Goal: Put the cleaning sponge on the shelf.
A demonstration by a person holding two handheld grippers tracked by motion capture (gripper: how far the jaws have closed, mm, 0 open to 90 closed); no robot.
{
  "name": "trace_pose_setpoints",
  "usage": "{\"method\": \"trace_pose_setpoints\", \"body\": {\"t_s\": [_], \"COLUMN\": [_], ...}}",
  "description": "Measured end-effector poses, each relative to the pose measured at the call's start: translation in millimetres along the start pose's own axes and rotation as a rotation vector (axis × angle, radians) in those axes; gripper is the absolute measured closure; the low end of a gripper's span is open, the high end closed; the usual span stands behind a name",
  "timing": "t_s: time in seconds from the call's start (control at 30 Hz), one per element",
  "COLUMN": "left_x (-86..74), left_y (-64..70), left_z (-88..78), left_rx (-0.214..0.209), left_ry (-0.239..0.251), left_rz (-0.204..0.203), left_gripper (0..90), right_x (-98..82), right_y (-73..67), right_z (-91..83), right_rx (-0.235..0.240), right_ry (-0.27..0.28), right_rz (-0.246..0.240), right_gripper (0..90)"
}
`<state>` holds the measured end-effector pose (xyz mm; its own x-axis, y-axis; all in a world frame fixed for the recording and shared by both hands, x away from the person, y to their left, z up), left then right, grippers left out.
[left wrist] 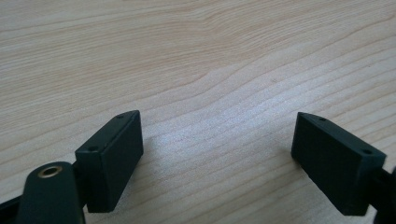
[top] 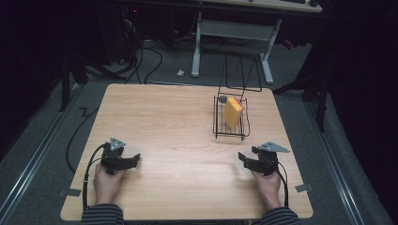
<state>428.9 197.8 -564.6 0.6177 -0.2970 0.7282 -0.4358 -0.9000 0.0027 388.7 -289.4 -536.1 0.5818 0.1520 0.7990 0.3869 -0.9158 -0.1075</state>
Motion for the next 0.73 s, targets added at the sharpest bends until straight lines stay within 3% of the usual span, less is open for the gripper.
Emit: {"method": "trace_pose_setpoints", "body": {"t_s": [0.27,0.47,0.73], "left_x": [0.0,0.0,0.0], "left_y": [0.0,0.0,0.1], "left_z": [0.0,0.1,0.1], "left_rx": [0.000,0.002,0.003], "left_ry": [0.000,0.002,0.002], "left_rz": [0.000,0.000,0.000], "left_gripper": [17.2,17.2,17.2], "right_x": [-8.6,-13.9,-13.7], "right_y": [2.5,1.4,0.9], "right_z": [10.0,18.6,19.1], "right_rx": [-0.040,-0.100,-0.101], "right_ry": [-0.056,-0.126,-0.127], "right_rz": [-0.026,-0.066,-0.066], "right_gripper": [30.8,30.6,30.2]}}
Point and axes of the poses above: each handheld gripper's, and its own axes: z roughly forward along the jaws, x roughly out of its top, y roughly to its right, the point moved 4 cm from there along z, roughly forward along the jaws, and after that the axes turned 1 degree about x, right-handed, at the moved point
